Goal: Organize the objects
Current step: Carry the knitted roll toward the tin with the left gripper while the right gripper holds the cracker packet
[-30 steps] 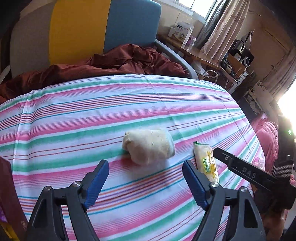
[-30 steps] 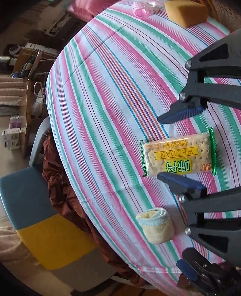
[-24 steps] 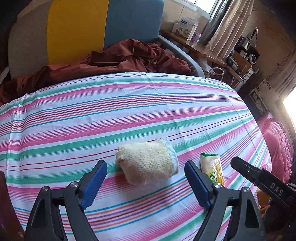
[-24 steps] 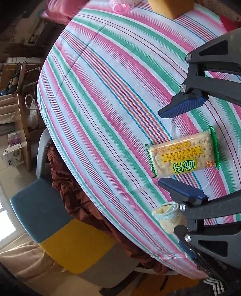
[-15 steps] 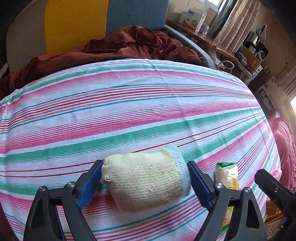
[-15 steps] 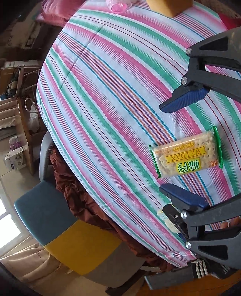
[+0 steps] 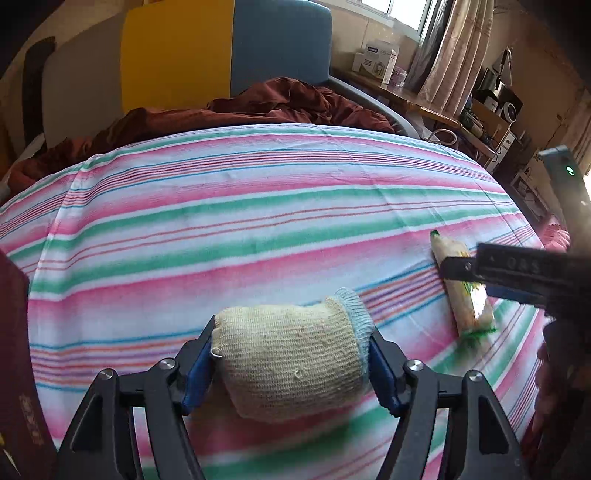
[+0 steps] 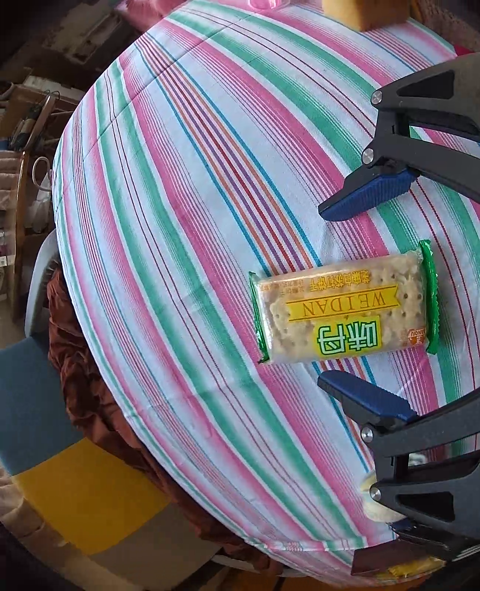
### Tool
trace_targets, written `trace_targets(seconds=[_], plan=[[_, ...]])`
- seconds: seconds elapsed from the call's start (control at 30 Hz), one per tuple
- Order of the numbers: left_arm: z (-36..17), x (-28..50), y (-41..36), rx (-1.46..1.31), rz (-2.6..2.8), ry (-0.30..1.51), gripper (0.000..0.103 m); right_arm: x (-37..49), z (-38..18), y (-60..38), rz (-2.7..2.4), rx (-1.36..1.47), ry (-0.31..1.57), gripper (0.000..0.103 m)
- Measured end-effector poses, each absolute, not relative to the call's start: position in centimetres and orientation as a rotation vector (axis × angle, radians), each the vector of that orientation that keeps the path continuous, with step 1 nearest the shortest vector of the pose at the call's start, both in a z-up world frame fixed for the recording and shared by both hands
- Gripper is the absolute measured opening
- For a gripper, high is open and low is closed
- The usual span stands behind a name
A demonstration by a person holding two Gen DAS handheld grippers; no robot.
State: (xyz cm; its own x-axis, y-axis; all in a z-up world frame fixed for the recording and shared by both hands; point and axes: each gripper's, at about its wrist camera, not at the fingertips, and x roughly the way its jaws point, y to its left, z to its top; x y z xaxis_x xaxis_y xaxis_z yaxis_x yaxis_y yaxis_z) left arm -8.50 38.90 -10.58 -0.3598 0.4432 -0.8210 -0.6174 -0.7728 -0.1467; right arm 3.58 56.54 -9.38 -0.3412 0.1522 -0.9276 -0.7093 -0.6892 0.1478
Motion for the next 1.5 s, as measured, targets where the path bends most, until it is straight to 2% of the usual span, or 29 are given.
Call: trace_targets(seconds=[0.13,0.2,0.23,0.27,0.47,0.53,0.6,0.7,0.8,0.97,1.5], plan=[[-10.3,-4.8,35.5,-1.139,2.201,0.263,0.072,2.6,-10.2,55.2,2.056,-1.424,0.583,0.083],[-10.2,-3.3,34.0,-1.105,2.223,0.266,0.072,2.1,-10.3,54.2,2.079,-1.446,0.499,0.072],[-10.3,-2.5,33.4,-1.089,2.228,0.262,0.072,2.0,-10.0,53.7,2.115,-1.442,0.491,0.053],[-10.3,-2.0,32.9,-1.075,2.232,0.26,0.072,1.9,-9.8,53.2,2.138,-1.444,0.468,0.047],[-11.1,-1.0,32.3,-1.044,2.215,0.253,0.072,0.1,-9.7,48.3,2.406,-1.548,0.395,0.047],[-11.3,-0.9,32.4,-1.036,2.214,0.262,0.072,-0.3,-10.1,46.5,2.466,-1.602,0.314,0.048],[-11.4,-0.9,32.6,-1.028,2.215,0.27,0.072,-0.4,-10.4,45.9,2.469,-1.601,0.224,0.048],[-11.5,-0.6,32.5,-1.021,2.219,0.295,0.072,-0.4,-10.6,46.1,2.477,-1.598,0.251,0.049],[-11.5,-0.5,32.3,-1.017,2.219,0.301,0.072,-0.2,-10.8,45.3,2.487,-1.583,0.151,0.049],[-11.5,-0.6,32.2,-1.013,2.219,0.3,0.072,0.4,-10.3,45.1,2.491,-1.56,0.185,0.05],[-11.5,-0.2,32.3,-1.007,2.217,0.305,0.072,-0.3,-10.0,44.2,2.468,-1.579,0.13,0.047]])
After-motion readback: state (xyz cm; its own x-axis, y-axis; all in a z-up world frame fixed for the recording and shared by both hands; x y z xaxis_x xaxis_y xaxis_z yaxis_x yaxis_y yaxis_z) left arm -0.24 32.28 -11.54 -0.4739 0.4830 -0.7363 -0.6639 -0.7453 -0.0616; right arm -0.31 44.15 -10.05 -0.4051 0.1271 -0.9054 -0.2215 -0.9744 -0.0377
